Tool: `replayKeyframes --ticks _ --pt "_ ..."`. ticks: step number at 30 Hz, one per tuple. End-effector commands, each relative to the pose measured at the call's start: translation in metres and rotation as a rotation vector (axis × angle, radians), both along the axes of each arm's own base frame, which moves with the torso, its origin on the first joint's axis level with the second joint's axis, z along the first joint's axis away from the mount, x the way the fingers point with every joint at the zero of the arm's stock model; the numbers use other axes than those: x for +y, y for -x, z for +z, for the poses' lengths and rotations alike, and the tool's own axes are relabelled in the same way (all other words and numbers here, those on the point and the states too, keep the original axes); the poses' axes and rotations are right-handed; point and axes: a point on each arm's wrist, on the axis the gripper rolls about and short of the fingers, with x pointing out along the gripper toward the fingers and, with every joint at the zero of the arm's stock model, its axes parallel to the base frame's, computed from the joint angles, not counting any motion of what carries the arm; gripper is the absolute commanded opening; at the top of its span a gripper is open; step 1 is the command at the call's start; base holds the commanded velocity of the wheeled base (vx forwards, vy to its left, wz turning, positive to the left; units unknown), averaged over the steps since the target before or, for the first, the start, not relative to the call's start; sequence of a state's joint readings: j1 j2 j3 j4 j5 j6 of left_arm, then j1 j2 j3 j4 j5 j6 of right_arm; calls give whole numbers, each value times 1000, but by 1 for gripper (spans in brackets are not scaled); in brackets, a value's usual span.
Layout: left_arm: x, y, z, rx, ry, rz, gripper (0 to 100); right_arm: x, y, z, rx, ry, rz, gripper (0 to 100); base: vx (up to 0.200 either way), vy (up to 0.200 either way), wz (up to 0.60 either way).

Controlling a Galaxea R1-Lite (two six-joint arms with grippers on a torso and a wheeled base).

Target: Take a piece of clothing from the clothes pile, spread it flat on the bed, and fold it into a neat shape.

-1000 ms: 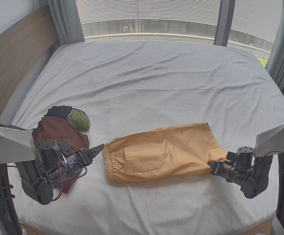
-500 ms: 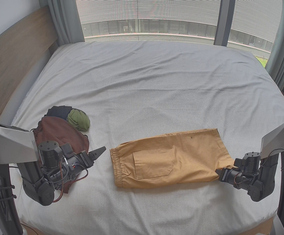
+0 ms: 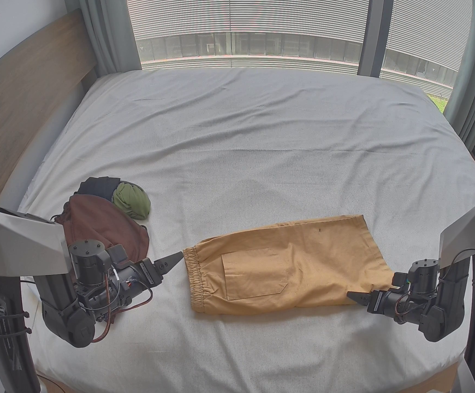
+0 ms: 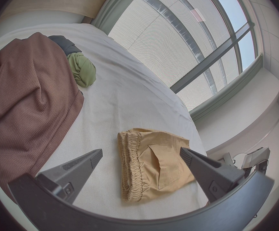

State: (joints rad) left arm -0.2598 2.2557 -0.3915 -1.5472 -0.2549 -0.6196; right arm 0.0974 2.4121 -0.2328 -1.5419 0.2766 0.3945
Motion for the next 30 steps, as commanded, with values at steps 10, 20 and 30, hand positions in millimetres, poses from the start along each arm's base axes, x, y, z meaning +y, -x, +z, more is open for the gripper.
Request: replayKeyframes --ticks 10,20,30 --pt "-15 7 -18 73 -2 -44 100 30 49 21 70 -52 283 100 0 0 0" --pt "-26 10 -40 136 -21 -78 100 51 22 60 -138 -152 297 100 0 0 0" --pt "-33 6 -56 171 -16 -89 100 56 7 71 -177 -233 271 100 0 0 0"
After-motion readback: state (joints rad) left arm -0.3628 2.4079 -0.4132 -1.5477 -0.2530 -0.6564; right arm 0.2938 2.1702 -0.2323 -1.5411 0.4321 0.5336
